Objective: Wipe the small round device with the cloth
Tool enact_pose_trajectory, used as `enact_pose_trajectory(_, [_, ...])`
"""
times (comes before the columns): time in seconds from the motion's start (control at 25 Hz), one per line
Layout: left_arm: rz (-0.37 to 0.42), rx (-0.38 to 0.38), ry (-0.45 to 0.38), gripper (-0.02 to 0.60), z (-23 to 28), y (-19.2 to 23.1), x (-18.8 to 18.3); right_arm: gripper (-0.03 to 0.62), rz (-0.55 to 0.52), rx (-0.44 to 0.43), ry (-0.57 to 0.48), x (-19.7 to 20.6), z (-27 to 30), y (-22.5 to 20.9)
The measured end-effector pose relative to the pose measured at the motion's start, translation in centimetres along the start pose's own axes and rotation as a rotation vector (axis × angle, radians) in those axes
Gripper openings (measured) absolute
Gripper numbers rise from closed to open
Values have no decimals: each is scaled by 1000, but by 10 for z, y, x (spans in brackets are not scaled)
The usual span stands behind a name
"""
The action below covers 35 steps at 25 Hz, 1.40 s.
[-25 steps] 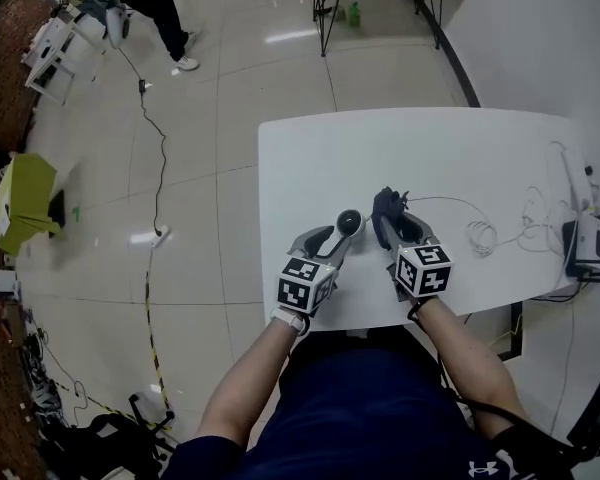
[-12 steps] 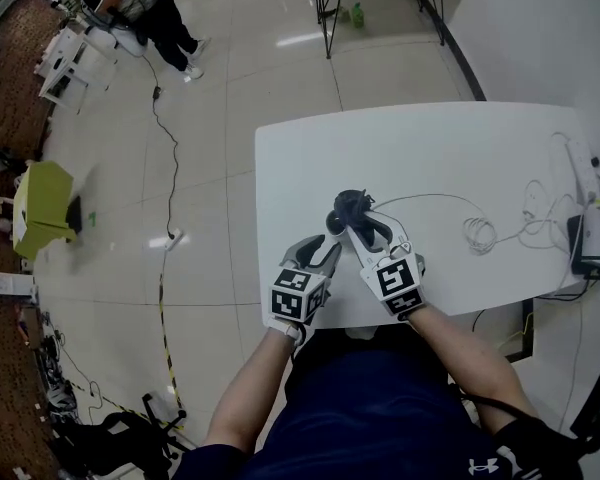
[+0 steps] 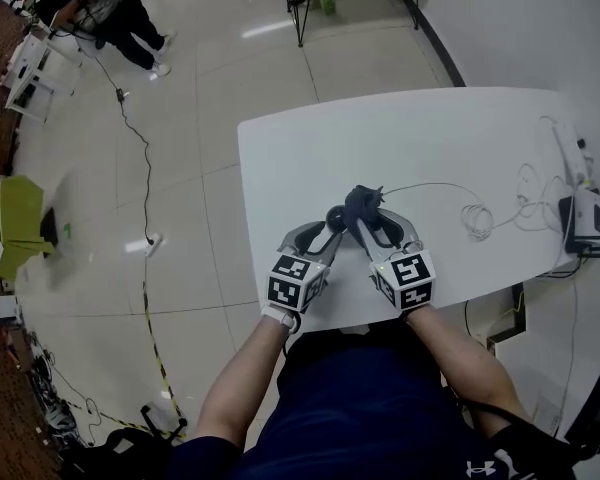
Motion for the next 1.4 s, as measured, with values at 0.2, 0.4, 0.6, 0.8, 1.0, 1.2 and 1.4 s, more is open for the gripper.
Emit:
enact_pose_trajectory(0.2, [-15,36,19,150,5,-6,4,101,210,46,25,21,1,-31])
enact_pose_trajectory(0.4, [-44,44,28,150,6,-6,1,101,238,52,113,50,12,-37])
enact_pose_trajectory(0.6, [-41,46,34,150,9,-7,4,101,232,72,222,78,23,-42])
enact_pose_trajectory(0.8, [-45,32,21,150,1,-9,3,103,366,62,278,85,29,-51])
enact_pose_trajectory(1.0, [-51,9,-15,150,-12,-11,-2,103,280,121,197,58,10,-48])
enact_pose_trajectory(1.2, [-53,-12,-46,141,-22,-5,-6,103,120,107,82,15,-8,-21])
enact_pose_trajectory(1.4, [-57,-27,-71,121,-25,5,-14,104,1,-5,46,-11,-3,19])
Point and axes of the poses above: the fingertips, and each gripper's own axes: z forward along the fingers, y to its left, x out of its underside, the point moved 6 cm from there along -z, backward along the fingers, and after that the axes turned 6 degrees about z, right-handed, at the moved point
